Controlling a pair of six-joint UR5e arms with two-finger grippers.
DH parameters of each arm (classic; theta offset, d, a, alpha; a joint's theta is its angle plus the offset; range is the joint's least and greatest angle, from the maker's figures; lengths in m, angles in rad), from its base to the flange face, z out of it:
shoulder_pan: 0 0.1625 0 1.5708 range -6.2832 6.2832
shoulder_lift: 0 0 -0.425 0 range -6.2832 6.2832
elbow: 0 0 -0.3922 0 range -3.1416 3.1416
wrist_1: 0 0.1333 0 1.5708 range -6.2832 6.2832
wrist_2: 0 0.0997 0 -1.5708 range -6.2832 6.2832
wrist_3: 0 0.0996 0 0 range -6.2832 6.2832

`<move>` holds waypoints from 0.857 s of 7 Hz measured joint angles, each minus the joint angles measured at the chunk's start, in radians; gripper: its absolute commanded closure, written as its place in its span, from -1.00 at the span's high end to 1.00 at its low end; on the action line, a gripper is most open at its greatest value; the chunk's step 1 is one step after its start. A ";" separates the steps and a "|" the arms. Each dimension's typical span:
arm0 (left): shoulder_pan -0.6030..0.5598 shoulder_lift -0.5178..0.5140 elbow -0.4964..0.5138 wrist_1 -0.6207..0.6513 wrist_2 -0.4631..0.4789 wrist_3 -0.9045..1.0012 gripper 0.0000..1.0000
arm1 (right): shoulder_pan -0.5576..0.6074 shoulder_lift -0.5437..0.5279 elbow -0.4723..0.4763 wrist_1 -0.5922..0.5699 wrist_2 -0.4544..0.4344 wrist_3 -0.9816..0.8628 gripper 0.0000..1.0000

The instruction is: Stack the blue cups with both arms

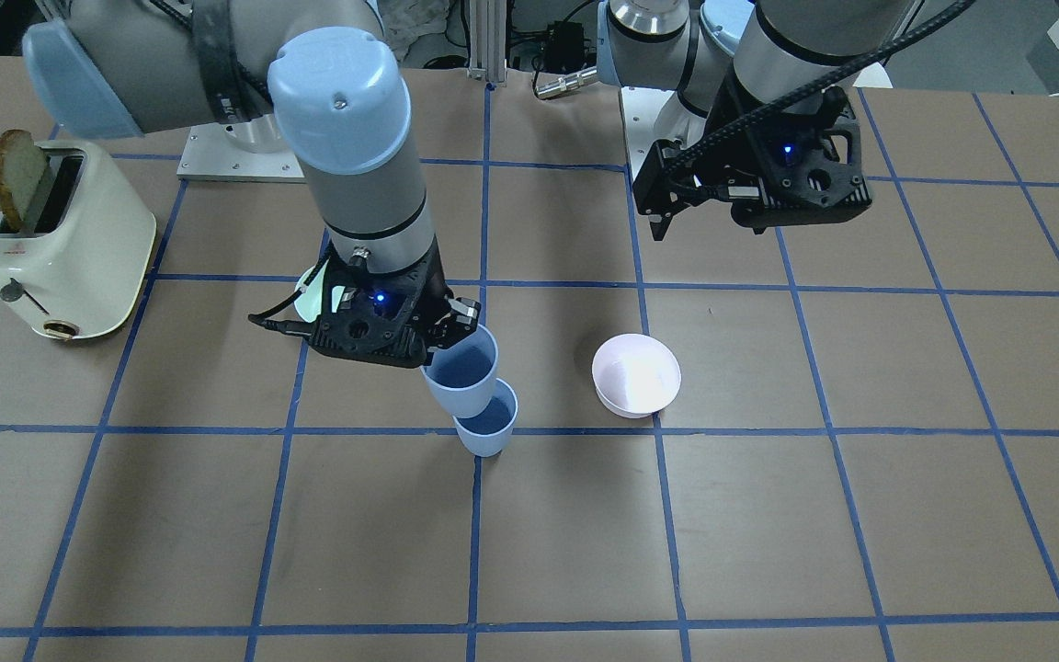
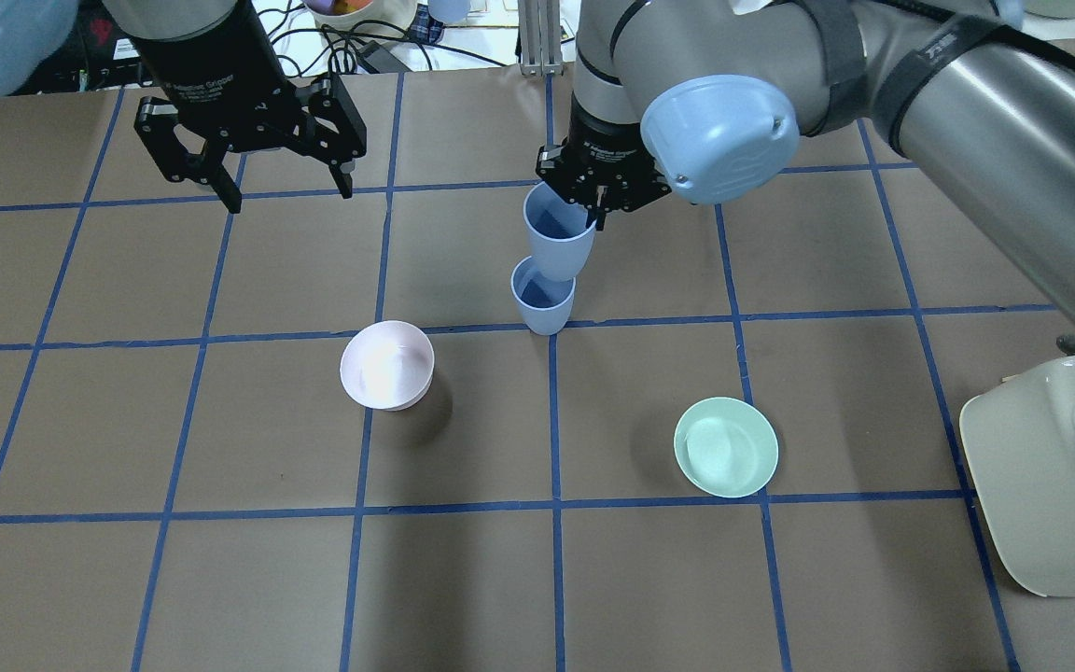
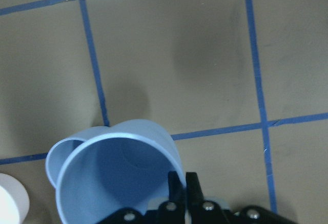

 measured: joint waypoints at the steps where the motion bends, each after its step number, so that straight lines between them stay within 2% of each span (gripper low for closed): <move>1: 0.008 0.004 -0.002 0.001 0.001 0.001 1.00 | 0.022 0.005 0.005 -0.008 -0.001 0.027 -1.00; 3: 0.012 -0.002 -0.008 0.041 0.006 0.024 1.00 | 0.034 0.012 0.031 -0.019 -0.002 0.035 -1.00; 6: 0.012 0.009 -0.090 0.232 0.008 0.057 1.00 | 0.035 0.041 0.050 -0.090 -0.010 0.032 -1.00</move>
